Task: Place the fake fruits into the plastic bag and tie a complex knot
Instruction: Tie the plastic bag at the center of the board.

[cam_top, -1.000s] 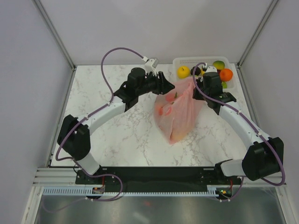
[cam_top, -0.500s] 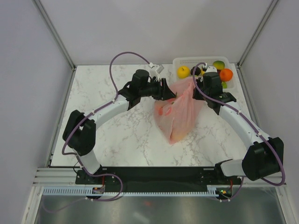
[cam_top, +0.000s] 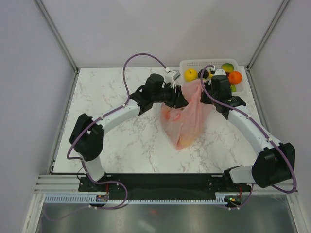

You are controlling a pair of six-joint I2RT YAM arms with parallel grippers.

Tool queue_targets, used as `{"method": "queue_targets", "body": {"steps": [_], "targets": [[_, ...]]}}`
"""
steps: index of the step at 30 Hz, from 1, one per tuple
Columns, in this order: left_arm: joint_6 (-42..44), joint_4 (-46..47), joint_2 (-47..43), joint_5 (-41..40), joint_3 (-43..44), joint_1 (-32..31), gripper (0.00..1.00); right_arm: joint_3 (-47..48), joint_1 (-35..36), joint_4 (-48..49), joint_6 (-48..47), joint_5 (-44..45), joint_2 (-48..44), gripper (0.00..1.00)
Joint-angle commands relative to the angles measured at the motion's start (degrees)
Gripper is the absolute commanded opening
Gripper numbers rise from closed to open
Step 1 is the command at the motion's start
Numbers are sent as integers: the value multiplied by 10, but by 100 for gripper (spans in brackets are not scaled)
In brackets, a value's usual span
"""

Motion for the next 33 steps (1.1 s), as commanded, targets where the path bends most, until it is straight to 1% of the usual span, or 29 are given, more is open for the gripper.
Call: {"method": "queue_targets", "body": {"steps": [1, 9, 15, 20, 25, 27, 32, 33], "targets": [[46, -4, 4, -10, 33, -12, 53, 22, -2, 12, 1, 0, -14, 0], [59, -5, 16, -20, 53, -26, 54, 23, -2, 12, -1, -8, -11, 0], [62, -8, 30, -44, 74, -32, 54, 23, -2, 12, 0, -10, -11, 0], [63, -13, 43, -61, 89, -35, 51, 24, -2, 12, 0, -10, -12, 0], [60, -11, 48, -87, 96, -35, 33, 25, -2, 12, 1, -11, -12, 0], [59, -11, 48, -94, 96, -35, 29, 25, -2, 12, -1, -10, -12, 0], [63, -7, 49, -85, 97, -35, 24, 26, -2, 12, -2, -11, -12, 0], [63, -5, 53, -82, 100, -35, 20, 26, -2, 12, -2, -12, -12, 0]]}}
